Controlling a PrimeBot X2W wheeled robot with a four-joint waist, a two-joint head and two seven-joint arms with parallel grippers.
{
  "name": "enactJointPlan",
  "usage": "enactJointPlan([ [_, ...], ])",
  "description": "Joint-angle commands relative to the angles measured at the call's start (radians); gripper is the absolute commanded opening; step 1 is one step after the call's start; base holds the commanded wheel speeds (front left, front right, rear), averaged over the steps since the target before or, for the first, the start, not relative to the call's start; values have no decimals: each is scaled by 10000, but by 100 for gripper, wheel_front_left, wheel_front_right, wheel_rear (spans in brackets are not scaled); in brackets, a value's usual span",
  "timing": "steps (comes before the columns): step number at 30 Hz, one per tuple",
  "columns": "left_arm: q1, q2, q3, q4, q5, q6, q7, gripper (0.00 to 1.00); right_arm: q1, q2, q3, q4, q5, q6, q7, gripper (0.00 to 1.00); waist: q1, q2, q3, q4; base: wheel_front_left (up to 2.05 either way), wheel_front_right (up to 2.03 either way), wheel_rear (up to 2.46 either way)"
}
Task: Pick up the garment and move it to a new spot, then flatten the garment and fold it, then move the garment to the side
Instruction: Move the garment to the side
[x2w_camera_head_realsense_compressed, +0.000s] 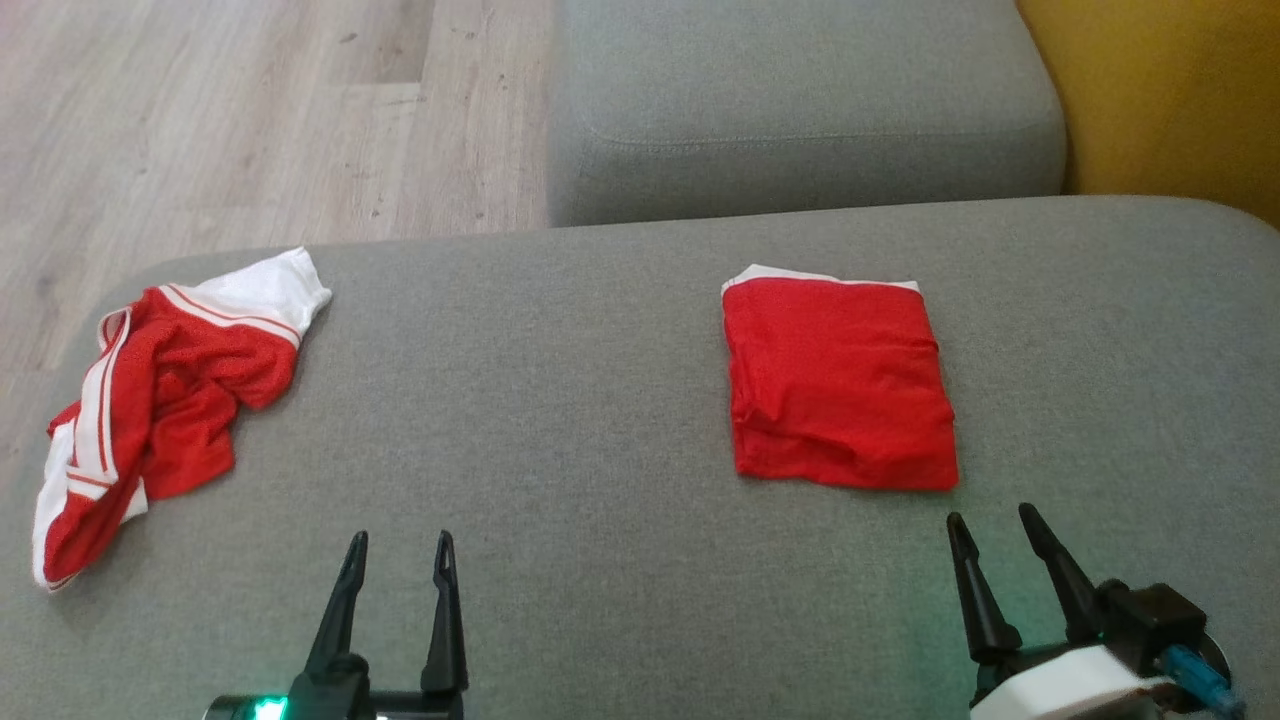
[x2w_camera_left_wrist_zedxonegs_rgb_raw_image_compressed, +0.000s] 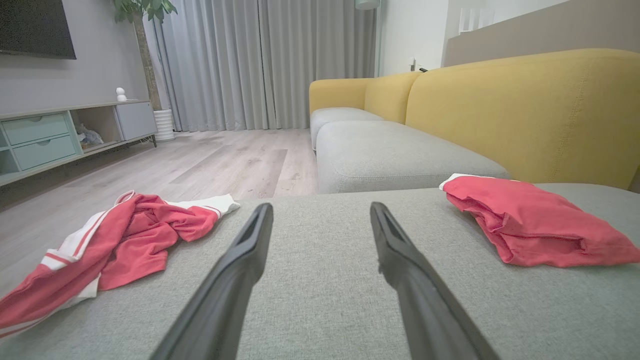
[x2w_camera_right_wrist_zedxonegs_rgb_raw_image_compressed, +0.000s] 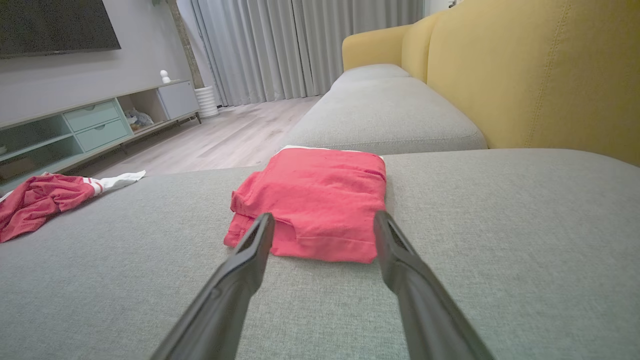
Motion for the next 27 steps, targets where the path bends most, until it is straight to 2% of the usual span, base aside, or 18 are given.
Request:
enactJointPlan([
  [1, -510, -50, 333, -353, 65, 82, -51, 100, -375, -90, 202, -232, 109, 67, -110, 100, 0, 0, 71, -22, 0, 0, 0],
  [10, -707, -50, 197, -506, 119, 107, -51, 100, -982, -108, 56, 420, 518, 67, -110, 100, 0, 0, 559, -64, 0, 0, 0],
  [18, -1214, -51, 15, -587, 93, 110, -51, 100, -2760, -436, -59, 1864, 1408, 67, 75, 100, 0, 0, 1426, 128, 0, 0, 0],
  [27, -2034, -51, -429, -428, 166, 130, -51, 100, -5291, -1038, -9, 4022, 2534, 67, 1743, 100, 0, 0, 2501, 551, 0, 0, 0],
])
